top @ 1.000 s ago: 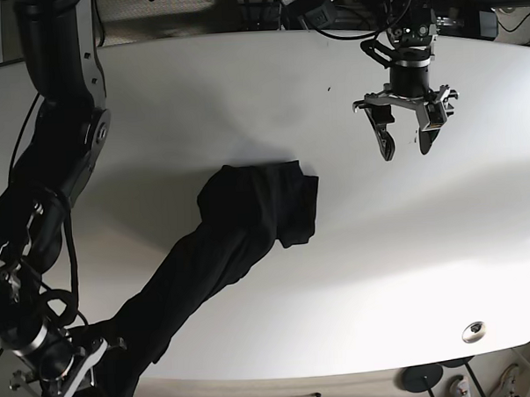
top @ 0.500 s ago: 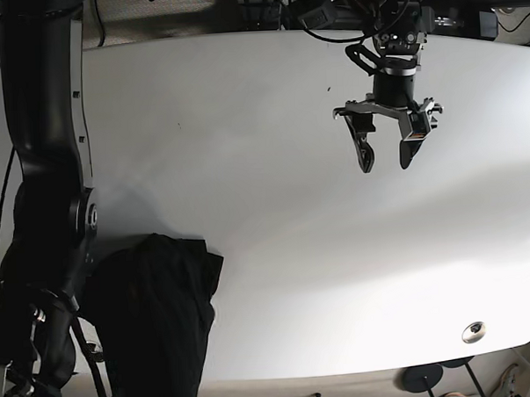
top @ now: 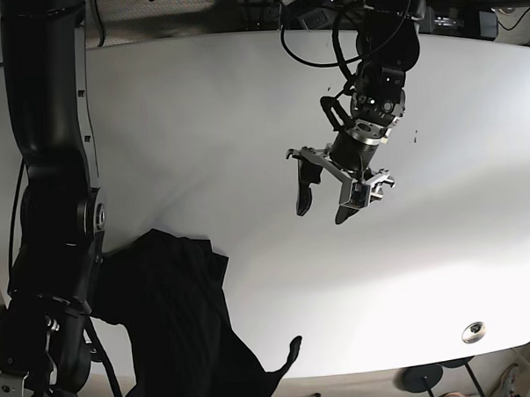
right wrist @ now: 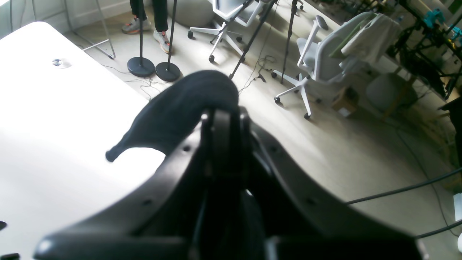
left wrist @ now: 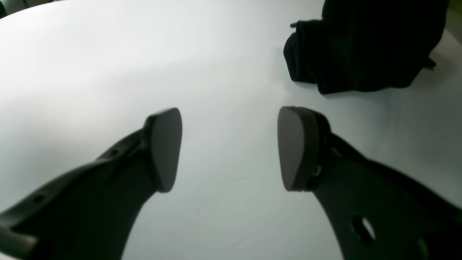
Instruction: Fold the T-shirt properly
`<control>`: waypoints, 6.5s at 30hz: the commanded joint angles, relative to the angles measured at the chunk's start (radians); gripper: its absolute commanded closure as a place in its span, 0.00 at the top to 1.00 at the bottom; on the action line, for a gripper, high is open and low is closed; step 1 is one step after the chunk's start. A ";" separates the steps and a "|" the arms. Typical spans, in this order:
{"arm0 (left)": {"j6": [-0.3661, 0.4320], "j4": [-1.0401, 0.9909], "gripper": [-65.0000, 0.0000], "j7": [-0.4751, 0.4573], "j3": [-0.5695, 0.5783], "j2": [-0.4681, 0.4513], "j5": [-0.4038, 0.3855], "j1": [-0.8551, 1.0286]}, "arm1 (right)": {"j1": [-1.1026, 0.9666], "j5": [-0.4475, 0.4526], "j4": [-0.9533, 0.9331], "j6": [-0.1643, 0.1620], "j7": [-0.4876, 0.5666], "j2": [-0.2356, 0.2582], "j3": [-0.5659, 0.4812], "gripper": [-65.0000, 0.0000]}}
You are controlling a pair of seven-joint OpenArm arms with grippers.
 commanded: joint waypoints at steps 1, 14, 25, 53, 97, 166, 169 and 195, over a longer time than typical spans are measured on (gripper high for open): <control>-0.005 -0.081 0.60 -0.023 0.044 -0.001 -0.001 -0.086 | 0.045 0.008 0.015 -0.004 0.038 0.003 0.008 0.03; 0.001 -0.784 0.60 -0.290 0.322 0.183 -0.004 -0.468 | 0.045 -0.001 0.011 -0.004 0.068 0.007 0.004 0.03; 0.000 -0.876 0.60 -0.424 0.317 0.220 -0.009 -0.534 | 0.045 0.009 0.015 -0.003 0.068 -0.039 0.007 0.03; 0.001 -0.236 0.60 -0.424 -0.010 -0.027 -0.003 0.072 | 0.045 -0.003 -0.014 -0.014 0.104 -0.313 0.002 0.03; -0.046 -0.440 0.00 -0.178 0.019 -0.018 -0.010 -0.512 | 0.045 -0.003 -0.112 -0.012 0.239 -0.035 0.002 0.03; -0.326 0.116 0.72 0.074 -0.507 -0.136 -0.006 0.181 | -1.778 0.298 0.680 -0.017 0.105 -0.113 0.756 0.83; -0.326 0.183 0.72 0.074 -0.518 -0.136 -0.007 0.193 | -1.717 0.296 0.681 -0.017 0.107 -0.096 0.757 1.00; -0.587 0.307 0.72 0.581 -0.828 -0.167 -0.514 0.324 | -1.255 0.287 0.508 -0.027 0.107 0.017 0.197 1.00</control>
